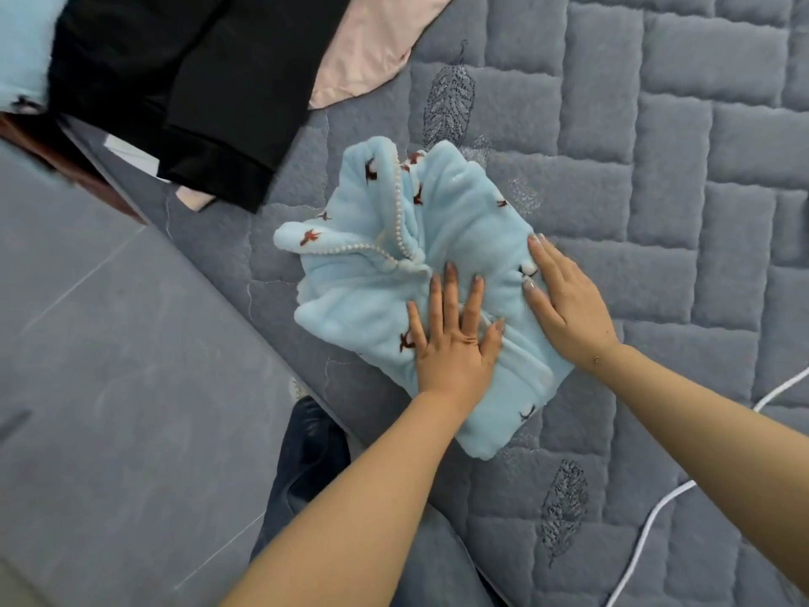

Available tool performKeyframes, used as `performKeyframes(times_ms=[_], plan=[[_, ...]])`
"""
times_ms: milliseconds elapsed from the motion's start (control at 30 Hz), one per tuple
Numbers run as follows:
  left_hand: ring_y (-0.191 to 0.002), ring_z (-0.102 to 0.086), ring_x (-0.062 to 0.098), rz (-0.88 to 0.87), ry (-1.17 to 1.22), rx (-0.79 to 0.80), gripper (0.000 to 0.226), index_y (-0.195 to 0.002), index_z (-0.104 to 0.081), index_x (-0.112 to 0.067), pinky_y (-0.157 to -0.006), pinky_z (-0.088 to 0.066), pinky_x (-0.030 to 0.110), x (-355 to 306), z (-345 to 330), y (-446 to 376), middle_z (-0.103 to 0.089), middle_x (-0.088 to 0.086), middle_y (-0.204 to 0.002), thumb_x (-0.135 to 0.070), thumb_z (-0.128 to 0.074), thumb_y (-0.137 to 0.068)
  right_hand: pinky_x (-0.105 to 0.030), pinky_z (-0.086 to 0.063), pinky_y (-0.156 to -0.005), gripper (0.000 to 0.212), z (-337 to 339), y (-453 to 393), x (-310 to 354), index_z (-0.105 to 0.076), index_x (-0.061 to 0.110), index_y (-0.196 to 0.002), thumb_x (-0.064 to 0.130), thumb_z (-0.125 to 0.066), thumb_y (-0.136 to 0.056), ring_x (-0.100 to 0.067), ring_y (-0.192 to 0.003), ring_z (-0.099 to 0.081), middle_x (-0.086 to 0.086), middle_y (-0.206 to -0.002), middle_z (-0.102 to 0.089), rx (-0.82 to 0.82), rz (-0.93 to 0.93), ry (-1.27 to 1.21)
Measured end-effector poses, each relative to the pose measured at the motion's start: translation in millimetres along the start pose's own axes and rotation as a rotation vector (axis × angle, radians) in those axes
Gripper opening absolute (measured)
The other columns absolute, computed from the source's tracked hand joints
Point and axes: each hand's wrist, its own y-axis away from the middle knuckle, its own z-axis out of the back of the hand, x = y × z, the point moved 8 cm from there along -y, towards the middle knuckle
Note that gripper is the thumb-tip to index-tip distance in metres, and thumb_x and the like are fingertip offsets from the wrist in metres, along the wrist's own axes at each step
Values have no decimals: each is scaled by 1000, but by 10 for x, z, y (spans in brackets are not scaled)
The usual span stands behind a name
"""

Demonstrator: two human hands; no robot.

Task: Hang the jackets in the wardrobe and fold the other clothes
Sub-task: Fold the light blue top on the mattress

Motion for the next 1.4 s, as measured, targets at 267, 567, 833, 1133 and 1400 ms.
performKeyframes(times_ms=[267,567,833,1133,1400], plan=[[-62,-54,10,945,1366,-494,41,-91,-50,-18,-48,-46,21,1501,1321,36,-55,-3,-78,-59,-50,-92,-37,-35,-62,43,701,-935,1361,-52,15,-75,44,-37,-102,-26,-78,-52,-4,-84,-57,-103,10,26],[-64,-61,14,1476,1760,182,33,-77,-65,-14,-65,-51,27,1734,1142,-344,-64,1,-61,-44,-78,-77,-32,-53,-50,34,5,-1819,1995,-54,8,-81,40,-66,-84,-26,-54,-61,-12,-79,-61,394,-309,89],[-104,-64,36,1278,2553,-24,30,-121,-64,-5,-79,-54,52,1741,1008,-120,-64,22,-122,-21,-53,-98,-27,-57,-51,26,42,-1437,1424,-67,13,-84,39,-68,-88,-17,-74,-67,-2,-74,-72,403,-982,-1096],[-102,-65,25,1410,2115,-331,21,-118,-60,0,-74,-57,32,1648,890,93,-60,17,-130,-8,-54,-99,-28,-55,-76,33,284,-1555,1208,-54,6,-122,6,-63,-91,-17,-88,-60,-8,-113,-57,-1,-657,-746],[-151,-2,24,256,274,-270,66,-155,-22,-20,-119,-1,45,1280,1232,-210,-7,8,-164,-52,-33,-98,-43,-13,-120,50,89,-1052,1691,-36,16,-150,36,-36,-104,-26,-148,-20,-8,-160,-24,67,467,337]])
